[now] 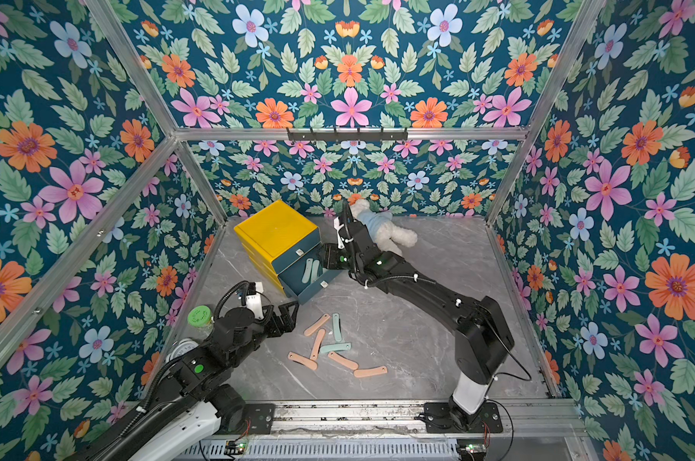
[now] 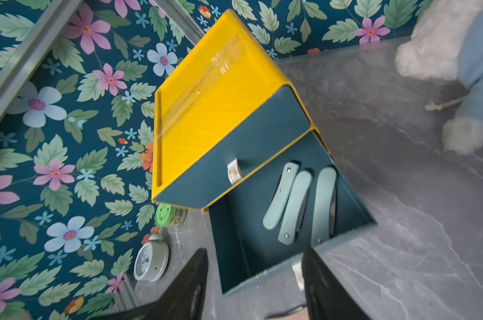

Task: Place the fruit knives into the drawer by color
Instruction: Place the fruit knife in the drawer, then pick up the fruit knife from the center of the board.

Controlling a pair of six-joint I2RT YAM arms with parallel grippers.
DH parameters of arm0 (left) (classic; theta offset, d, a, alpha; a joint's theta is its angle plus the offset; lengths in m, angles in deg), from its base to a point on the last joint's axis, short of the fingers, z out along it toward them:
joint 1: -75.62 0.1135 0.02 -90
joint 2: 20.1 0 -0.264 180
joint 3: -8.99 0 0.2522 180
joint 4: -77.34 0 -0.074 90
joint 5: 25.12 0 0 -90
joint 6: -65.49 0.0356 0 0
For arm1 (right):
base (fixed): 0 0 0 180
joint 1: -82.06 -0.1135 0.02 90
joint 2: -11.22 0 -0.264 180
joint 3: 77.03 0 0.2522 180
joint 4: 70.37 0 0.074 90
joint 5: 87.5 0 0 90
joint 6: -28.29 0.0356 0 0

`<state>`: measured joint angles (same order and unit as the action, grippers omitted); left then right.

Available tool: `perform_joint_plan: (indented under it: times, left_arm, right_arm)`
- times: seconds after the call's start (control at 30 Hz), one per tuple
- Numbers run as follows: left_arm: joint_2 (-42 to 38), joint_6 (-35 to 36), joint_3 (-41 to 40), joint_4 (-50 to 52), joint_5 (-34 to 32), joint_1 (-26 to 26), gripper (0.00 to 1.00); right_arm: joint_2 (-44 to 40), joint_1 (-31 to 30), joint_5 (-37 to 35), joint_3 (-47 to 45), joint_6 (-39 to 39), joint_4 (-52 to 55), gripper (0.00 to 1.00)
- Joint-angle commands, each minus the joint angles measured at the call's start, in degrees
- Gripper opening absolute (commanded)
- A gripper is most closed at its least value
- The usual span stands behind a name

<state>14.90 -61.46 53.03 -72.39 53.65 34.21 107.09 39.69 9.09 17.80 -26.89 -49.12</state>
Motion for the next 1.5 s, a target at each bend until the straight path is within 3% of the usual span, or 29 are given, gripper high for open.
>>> perform_joint_plan:
  times: [0.0, 0.23, 0.47, 0.6, 0.9, 1.47]
  left_arm:
    - [1.9, 1.9, 1.5, -1.3, 2.0, -0.1, 0.99]
    - [8.1, 3.2, 2.0, -4.7, 7.8, -1.2, 0.98]
    - [18.1, 2.5, 2.5, -8.1, 4.3, -12.2, 0.96]
    - [24.7, 0.7, 1.2, -12.1, 7.7, -14.0, 0.89]
    - [37.4, 0.0, 3.3, -14.6, 9.6, -14.2, 0.74]
    - [53.2, 2.0, 11.9, -11.1, 7.3, -13.2, 0.6]
  right_arm:
    - [-5.7, -0.1, 1.2, -6.7, 1.9, -5.5, 0.57]
    - [-21.8, -0.2, -0.8, -26.4, 4.8, -7.4, 0.58]
    - [-37.6, -0.1, -7.1, -40.2, 7.6, -1.5, 0.58]
    - [-44.0, -0.2, -8.7, -44.5, 8.4, 1.2, 0.58]
    - [-47.0, -0.1, -10.0, -47.3, 9.2, 2.2, 0.58]
    - [-53.0, -0.1, -11.3, -50.3, 8.8, 4.2, 0.58]
